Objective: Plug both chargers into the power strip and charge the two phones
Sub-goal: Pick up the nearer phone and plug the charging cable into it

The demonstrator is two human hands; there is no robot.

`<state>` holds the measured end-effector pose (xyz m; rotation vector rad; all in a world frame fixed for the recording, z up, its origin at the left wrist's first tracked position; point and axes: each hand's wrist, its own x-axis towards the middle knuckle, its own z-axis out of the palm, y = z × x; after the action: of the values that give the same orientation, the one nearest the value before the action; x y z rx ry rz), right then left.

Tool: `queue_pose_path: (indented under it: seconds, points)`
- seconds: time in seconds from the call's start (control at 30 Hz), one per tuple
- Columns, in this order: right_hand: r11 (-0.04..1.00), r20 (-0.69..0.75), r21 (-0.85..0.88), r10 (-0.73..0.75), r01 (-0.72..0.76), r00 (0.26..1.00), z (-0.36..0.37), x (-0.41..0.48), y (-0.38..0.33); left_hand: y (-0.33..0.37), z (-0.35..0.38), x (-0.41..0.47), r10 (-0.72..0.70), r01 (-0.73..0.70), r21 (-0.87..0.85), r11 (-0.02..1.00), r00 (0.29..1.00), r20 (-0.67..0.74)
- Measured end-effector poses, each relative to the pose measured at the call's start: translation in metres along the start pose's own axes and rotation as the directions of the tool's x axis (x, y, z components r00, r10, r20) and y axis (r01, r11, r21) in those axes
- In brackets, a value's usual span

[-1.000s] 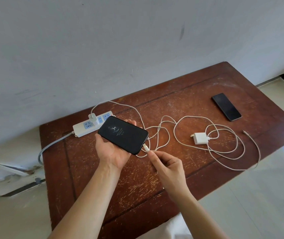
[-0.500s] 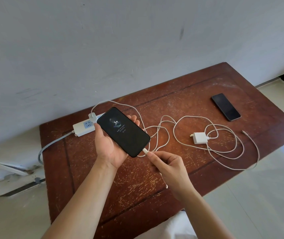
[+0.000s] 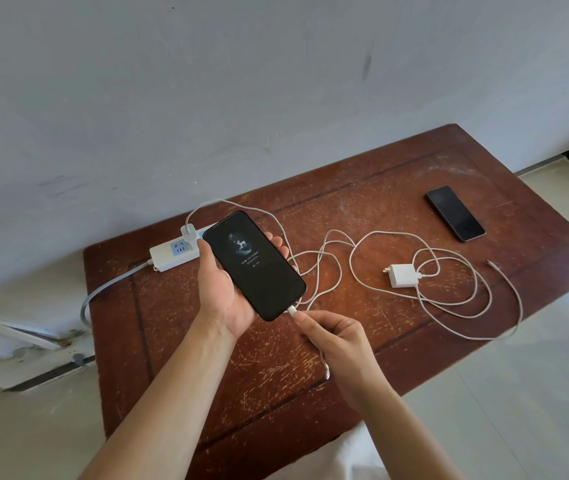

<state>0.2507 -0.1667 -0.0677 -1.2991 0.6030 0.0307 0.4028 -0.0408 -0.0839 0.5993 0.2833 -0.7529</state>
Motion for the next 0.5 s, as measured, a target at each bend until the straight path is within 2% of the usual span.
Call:
queue_pose_path:
  seconds: [0.33, 0.5]
  points:
    - [1.000, 0.006, 0.024, 0.004, -0.004, 1.000, 0.0043, 0.0007, 0.0008, -0.0006, 0.0015, -0.0010, -0.001, 0.002, 0.045, 0.999, 1.000, -0.024]
    - [0.999, 0.075, -0.017, 0.049, -0.048, 0.996, 0.0030, 0.0025, -0.0029, 0.0048, 0.0048, -0.0012, -0.021, 0.018, 0.106, 0.994, 0.999, 0.024]
